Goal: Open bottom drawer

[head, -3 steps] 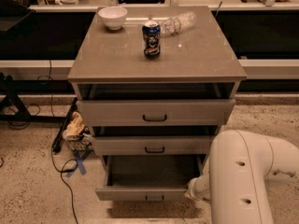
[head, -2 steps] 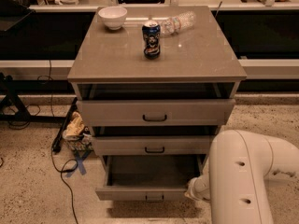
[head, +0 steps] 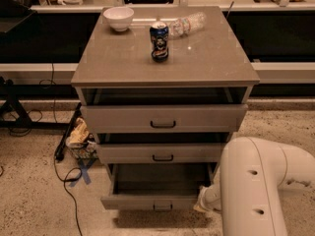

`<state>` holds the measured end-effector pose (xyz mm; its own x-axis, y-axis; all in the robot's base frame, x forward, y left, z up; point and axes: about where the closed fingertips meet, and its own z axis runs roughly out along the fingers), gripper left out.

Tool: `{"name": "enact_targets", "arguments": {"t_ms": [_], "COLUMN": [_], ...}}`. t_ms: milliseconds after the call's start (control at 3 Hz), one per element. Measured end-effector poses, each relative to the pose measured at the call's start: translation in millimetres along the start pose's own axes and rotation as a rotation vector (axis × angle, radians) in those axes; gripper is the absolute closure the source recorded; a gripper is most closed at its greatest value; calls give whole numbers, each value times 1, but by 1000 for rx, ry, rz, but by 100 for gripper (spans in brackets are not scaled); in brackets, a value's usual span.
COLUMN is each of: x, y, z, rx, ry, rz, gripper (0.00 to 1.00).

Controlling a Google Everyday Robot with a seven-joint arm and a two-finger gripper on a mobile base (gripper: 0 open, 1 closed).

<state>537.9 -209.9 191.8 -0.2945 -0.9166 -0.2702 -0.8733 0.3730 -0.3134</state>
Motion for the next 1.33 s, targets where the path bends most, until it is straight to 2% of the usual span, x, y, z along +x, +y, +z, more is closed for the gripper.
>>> {"name": "enact_targets", "arguments": {"t_ms": [333, 667, 1000, 1333], "x": [-5, -12, -16, -12], "y": [-1, -6, -6, -6], "z": [-5, -2, 7, 15], "rx": [-10, -57, -147, -223], "ry": [-31, -57, -68, -67], "rz": [-58, -163, -251, -292], "gripper": [0, 0, 0, 0]}}
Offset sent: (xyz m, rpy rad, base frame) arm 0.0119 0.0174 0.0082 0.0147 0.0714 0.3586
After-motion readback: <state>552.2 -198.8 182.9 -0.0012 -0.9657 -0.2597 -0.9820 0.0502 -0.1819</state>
